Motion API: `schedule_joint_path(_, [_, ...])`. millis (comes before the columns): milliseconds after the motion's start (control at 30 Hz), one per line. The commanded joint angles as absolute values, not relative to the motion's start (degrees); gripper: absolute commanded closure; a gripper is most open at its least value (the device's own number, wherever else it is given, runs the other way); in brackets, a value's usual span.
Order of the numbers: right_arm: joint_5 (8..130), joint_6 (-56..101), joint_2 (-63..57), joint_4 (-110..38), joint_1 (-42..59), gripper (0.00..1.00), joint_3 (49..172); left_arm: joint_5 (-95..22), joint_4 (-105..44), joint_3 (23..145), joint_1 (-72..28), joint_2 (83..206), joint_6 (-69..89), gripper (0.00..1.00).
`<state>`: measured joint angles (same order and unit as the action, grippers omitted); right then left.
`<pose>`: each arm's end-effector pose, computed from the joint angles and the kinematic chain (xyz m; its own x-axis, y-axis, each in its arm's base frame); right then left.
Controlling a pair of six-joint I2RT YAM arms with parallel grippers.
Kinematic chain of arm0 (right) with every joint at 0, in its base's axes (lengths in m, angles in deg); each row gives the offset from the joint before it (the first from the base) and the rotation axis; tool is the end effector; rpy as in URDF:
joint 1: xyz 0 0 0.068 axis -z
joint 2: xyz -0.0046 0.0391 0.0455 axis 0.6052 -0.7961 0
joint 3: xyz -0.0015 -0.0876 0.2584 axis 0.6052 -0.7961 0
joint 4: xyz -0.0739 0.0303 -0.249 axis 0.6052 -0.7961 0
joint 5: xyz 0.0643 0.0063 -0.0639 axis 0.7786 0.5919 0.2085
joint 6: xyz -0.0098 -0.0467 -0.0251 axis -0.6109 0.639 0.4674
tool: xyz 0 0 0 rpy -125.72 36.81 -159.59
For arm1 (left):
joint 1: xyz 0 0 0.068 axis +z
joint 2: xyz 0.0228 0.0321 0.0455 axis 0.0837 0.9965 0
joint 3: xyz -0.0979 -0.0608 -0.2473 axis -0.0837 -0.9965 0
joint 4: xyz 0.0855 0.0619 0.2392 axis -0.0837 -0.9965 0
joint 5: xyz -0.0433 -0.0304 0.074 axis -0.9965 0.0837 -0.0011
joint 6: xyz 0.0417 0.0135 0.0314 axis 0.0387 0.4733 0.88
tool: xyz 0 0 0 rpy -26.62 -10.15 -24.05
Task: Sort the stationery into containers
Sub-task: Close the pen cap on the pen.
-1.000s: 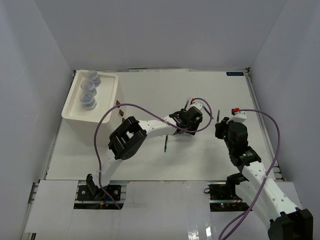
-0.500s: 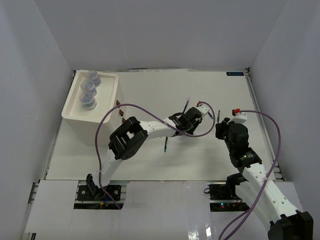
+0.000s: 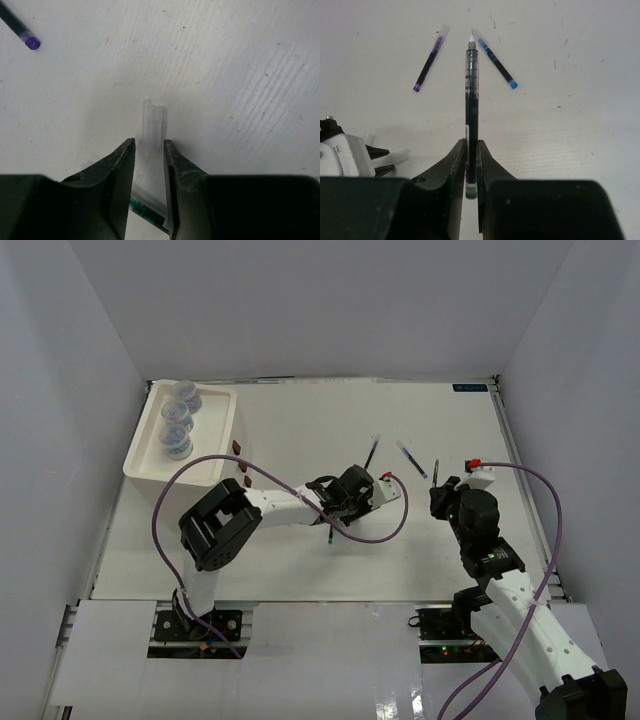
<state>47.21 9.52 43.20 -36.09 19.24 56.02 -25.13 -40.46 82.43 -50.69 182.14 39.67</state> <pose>0.1555 0.0414 0.2369 -0.2540 0.2577 -0.9322 0.0120 0.9646 0.2634 0.2364 -0.3402 0.1539 -0.1650 0.7854 -0.5966 0.8974 0.3705 0.2396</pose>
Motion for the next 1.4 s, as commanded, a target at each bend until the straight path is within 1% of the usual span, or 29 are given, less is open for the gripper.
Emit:
schedule_joint_path(0, [48.1,9.3,43.3,-33.8,19.4,0.92,55.8,-27.6,-45.4,80.0,-49.8,180.5,47.1,0.59])
schedule_joint_path(67, [48.2,9.3,43.3,-33.9,19.5,0.92,55.7,-27.7,-45.5,80.3,-49.4,180.7,47.7,0.52])
schedule_joint_path(100, [48.2,9.3,43.4,-34.0,19.5,0.92,55.7,-27.7,-45.6,80.6,-49.0,180.9,47.6,0.46])
schedule_joint_path(167, [48.2,9.5,43.5,-34.1,19.5,0.92,55.7,-27.2,-45.8,81.6,-48.6,180.6,46.3,0.39])
schedule_joint_path(200, [48.2,9.5,43.6,-34.1,19.5,0.92,55.8,-27.3,-45.8,82.0,-48.4,179.7,45.6,0.32])
schedule_joint_path(333, [48.3,9.6,43.6,-34.1,19.5,0.92,55.8,-26.9,-46.8,84.5,-48.4,176.0,39.2,0.21])
schedule_joint_path(400, [48.5,9.7,43.6,-34.1,19.5,0.92,55.8,-26.5,-48.5,86.9,-48.3,173.5,32.5,0.19])
schedule_joint_path(433, [48.5,9.8,43.6,-34.1,19.5,0.92,55.8,-26.0,-48.7,87.4,-48.3,172.6,29.9,0.19])
schedule_joint_path(467, [48.6,9.9,43.7,-34.1,19.5,0.92,55.8,-24.0,-49.3,88.6,-48.3,171.8,22.8,0.19])
schedule_joint_path(567, [48.6,9.8,44.0,-34.1,19.5,0.92,55.7,-22.2,-52.6,89.9,-48.3,169.1,10.5,0.23])
schedule_joint_path(600, [48.6,9.8,44.0,-34.1,19.5,0.92,55.6,-21.6,-54.5,89.7,-48.4,168.6,2.6,0.24])
schedule_joint_path(800, [49.1,9.7,44.1,-34.0,19.4,0.92,55.3,-26.3,-58.0,85.2,-48.6,166.8,-21.4,0.31])
schedule_joint_path(1033, [49.0,9.4,45.6,-34.1,19.5,0.92,54.3,-25.3,-57.5,84.2,-50.5,168.8,-37.9,0.31])
schedule_joint_path(1267, [49.0,9.3,46.6,-34.1,19.4,0.92,53.7,-20.7,-57.4,86.1,-50.9,172.3,-45.4,0.36])
schedule_joint_path(1367, [49.0,9.3,47.1,-34.1,19.4,0.92,53.5,-20.4,-57.2,86.6,-50.9,174.7,-48.1,0.37])
